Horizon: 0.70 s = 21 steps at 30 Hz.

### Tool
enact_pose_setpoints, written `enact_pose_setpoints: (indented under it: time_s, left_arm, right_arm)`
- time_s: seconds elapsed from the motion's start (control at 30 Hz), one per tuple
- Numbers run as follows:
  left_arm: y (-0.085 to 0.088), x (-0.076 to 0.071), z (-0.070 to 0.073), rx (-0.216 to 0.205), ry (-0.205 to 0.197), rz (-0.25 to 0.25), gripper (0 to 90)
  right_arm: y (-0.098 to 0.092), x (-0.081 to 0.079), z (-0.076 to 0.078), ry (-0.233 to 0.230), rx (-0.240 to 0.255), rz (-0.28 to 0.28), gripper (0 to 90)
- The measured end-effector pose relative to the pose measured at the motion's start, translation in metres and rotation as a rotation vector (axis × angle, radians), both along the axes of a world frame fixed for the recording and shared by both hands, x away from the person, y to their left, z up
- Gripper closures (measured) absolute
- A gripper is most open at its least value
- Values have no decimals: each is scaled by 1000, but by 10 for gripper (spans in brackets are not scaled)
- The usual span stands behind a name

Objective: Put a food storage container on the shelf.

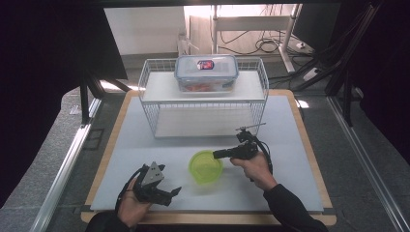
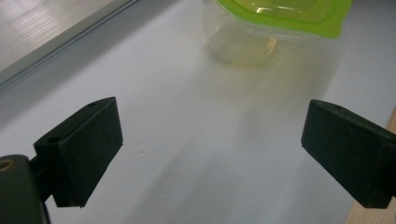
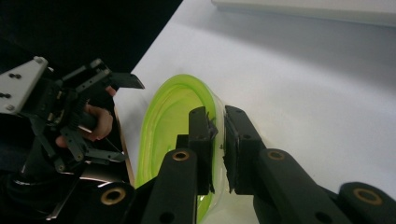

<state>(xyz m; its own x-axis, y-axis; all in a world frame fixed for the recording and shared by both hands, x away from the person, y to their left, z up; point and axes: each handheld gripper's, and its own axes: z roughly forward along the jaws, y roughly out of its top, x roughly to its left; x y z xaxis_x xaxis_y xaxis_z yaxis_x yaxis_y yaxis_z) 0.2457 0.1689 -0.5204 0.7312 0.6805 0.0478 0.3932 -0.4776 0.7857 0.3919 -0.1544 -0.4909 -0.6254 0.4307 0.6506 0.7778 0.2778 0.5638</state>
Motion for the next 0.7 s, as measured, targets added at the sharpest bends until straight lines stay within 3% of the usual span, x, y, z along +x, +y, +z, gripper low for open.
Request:
enact_pose_setpoints:
  time_s: [0.13, 0.23, 0.7]
  left_arm:
    - [0, 0, 1, -2, -4, 4, 54]
    - [1, 0, 0, -4, -3, 7, 53]
    - [2, 1, 1, -12, -2, 15, 51]
  right_arm:
    - [-5, -1, 4, 14, 39, -12, 841]
    - [-7, -2, 8, -12, 17, -20, 842]
    - [-17, -1, 22, -9, 110, -48, 842]
